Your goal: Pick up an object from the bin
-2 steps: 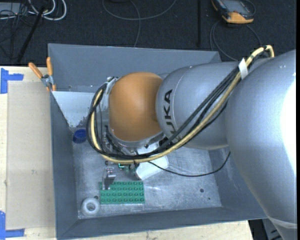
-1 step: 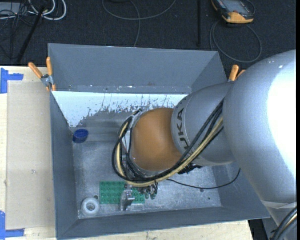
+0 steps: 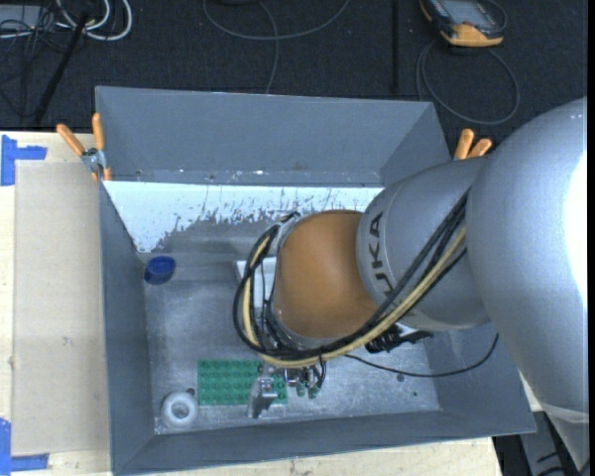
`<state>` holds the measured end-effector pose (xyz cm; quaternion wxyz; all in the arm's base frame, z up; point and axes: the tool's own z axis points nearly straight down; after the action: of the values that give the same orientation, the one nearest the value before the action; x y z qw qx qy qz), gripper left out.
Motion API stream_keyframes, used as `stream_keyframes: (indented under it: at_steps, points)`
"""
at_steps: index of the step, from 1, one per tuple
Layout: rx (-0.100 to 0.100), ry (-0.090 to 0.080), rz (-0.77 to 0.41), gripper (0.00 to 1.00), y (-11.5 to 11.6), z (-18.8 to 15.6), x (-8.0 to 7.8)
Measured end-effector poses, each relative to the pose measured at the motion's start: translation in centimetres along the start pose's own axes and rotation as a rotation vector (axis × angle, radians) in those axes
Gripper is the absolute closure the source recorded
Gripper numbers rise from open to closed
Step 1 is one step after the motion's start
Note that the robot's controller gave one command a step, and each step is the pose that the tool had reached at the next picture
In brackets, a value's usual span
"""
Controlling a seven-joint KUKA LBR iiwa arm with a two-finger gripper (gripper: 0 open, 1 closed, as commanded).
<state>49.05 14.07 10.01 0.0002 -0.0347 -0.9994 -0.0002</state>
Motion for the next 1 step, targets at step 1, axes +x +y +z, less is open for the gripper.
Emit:
stream_keyframes:
  at_steps: [1]
  points:
    - [0.000, 0.003, 0.240, 0.00, -0.50, 0.10, -0.12]
